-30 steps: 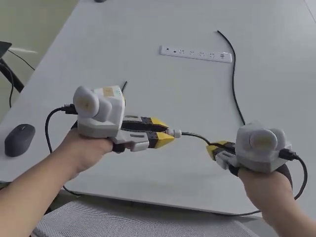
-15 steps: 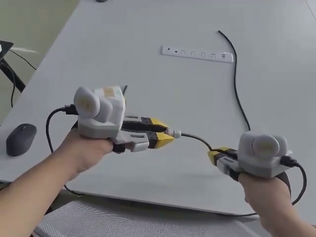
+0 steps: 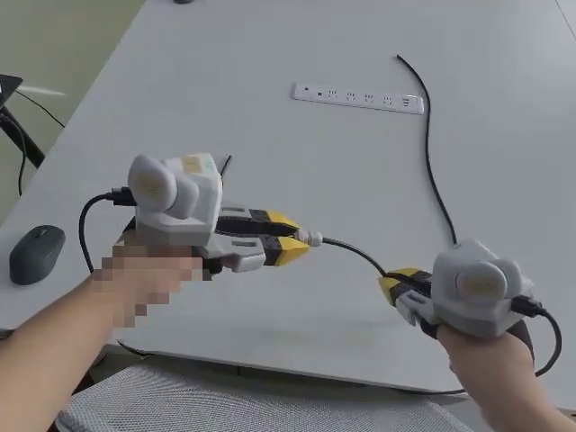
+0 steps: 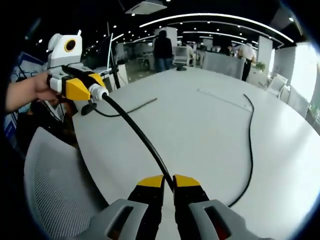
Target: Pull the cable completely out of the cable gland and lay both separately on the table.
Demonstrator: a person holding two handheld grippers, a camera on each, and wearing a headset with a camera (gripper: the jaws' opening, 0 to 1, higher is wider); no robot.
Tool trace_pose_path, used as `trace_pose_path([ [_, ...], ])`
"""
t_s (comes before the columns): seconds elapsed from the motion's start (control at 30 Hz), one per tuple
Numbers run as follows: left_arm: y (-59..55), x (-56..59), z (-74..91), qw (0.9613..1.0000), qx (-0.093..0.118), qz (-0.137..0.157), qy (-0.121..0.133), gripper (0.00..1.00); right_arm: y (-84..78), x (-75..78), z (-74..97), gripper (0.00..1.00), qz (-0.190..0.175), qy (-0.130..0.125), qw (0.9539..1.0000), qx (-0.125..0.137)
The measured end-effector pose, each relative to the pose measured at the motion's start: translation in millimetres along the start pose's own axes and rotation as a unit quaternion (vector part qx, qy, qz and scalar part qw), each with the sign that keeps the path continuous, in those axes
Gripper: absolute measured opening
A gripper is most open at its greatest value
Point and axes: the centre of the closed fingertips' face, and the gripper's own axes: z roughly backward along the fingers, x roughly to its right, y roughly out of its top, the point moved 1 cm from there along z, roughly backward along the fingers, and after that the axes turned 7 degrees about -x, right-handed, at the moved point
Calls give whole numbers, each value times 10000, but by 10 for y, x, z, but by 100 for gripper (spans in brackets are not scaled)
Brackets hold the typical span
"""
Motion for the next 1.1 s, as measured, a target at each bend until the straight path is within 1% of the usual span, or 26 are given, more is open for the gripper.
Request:
trace_pose_path([
  [0.07,6,-11,6,10000,15,15,21,15,14,4,13,4,27,10,10000,42],
  [0.23,7,-10,3,10000,15,17,31,15,102,-35,93,12,344,-28,9993,142],
  [0.4,1,-7,-4,10000,-3,21,32,15,225,-103,176,16,866,-80,9960,215],
  [0.5,2,-9,-4,10000,-8,21,26,15,336,-173,214,17,1121,-77,9932,295],
  [0.63,3,-16,-3,10000,-9,9,36,15,495,-285,223,17,1538,-71,9874,362],
  [0.73,7,-16,-4,10000,-12,-9,36,15,569,-369,205,17,1789,-29,9833,340],
  [0.83,11,-18,-4,10000,-14,-24,35,15,644,-462,189,17,2092,16,9773,347],
  [0.87,11,-17,-4,10000,-20,-28,34,15,656,-471,189,17,2124,13,9765,353],
  [0.97,6,-9,-6,10000,-41,-40,15,15,774,-547,208,16,2429,0,9691,427],
  [1.1,-8,7,-22,10000,-76,-62,-13,15,837,-624,191,13,2641,49,9634,461],
])
